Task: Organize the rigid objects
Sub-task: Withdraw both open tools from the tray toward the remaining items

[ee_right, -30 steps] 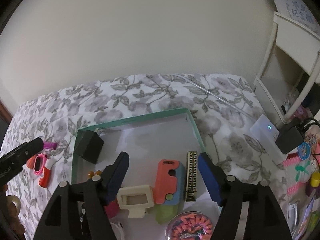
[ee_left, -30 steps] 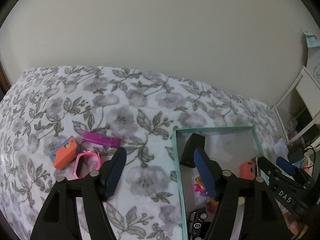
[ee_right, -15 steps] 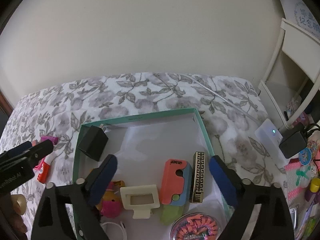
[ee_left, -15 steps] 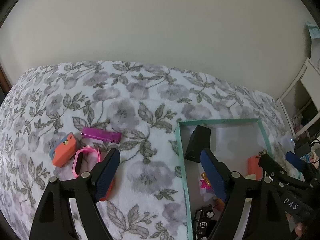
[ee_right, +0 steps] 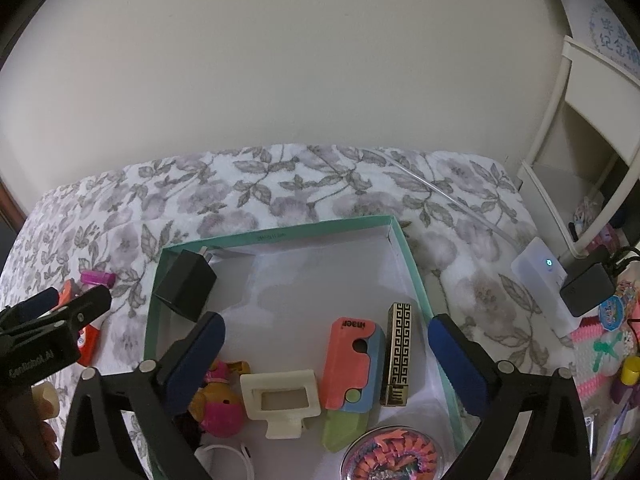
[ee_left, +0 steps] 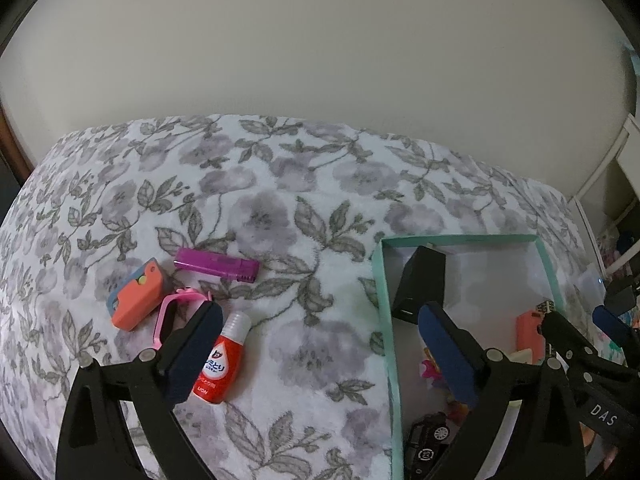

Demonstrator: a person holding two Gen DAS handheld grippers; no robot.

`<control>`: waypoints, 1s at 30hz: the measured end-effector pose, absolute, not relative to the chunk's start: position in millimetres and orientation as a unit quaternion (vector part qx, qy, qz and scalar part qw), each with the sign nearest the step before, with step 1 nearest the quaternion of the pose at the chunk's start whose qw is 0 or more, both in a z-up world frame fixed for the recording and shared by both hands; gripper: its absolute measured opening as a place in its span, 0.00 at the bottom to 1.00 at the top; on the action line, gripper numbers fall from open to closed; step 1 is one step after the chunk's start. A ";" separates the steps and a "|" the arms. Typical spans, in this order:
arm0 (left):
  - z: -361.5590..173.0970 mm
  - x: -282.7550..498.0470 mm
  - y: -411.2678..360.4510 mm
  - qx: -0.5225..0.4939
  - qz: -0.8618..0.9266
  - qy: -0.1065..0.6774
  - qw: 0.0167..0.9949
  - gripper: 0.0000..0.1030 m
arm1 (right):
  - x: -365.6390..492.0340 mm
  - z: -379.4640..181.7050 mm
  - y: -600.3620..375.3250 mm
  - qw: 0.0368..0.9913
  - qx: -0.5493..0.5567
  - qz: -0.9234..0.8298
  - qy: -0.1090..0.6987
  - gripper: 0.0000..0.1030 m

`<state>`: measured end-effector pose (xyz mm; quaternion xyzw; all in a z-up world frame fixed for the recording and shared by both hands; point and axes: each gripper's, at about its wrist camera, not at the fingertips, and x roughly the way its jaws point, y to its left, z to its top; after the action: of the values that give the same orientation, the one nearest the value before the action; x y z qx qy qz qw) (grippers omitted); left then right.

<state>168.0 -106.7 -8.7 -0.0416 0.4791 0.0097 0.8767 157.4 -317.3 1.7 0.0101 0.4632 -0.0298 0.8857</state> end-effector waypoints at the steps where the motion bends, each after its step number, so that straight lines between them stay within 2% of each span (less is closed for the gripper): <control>1: -8.7 168.6 -105.0 -0.044 0.009 0.480 0.876 0.96 | 157.5 1.7 -317.2 0.886 0.009 -0.030 0.463 1.00; 14: 5.1 172.5 -15.1 -0.123 0.041 0.480 0.868 0.96 | 157.8 -1.3 -285.5 0.884 0.023 0.023 0.467 1.00; 30: -14.2 161.4 102.3 -0.139 0.134 0.512 0.837 0.96 | 145.8 -4.5 -161.2 0.885 -0.023 0.125 0.447 1.00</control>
<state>161.4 102.3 -14.2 -0.1389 0.5122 0.1342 0.8369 145.8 -161.2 -4.5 -0.0226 0.4474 0.1245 0.8853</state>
